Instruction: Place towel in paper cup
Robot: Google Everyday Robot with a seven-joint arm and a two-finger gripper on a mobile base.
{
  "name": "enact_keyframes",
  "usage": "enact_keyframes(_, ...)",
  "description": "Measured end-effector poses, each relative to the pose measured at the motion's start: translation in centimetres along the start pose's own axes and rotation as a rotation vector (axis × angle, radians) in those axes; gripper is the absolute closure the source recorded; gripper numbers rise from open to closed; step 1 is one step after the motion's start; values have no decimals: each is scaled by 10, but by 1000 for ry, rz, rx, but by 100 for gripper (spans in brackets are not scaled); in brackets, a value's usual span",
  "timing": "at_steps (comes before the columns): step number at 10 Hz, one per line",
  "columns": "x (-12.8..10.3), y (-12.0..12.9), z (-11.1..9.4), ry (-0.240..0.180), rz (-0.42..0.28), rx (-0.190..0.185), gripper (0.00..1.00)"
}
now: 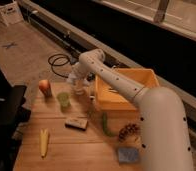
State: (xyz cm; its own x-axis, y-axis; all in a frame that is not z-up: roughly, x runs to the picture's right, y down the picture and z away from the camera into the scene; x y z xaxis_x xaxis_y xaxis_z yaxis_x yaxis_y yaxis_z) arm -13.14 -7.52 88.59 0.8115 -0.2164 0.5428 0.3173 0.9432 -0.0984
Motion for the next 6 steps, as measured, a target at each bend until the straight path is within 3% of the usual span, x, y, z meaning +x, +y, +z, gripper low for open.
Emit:
enact_keyframes(3,-5,-7,-32,7,-16,35,20)
enact_keyframes(6,-8,-8,-32,6,-19,36,20)
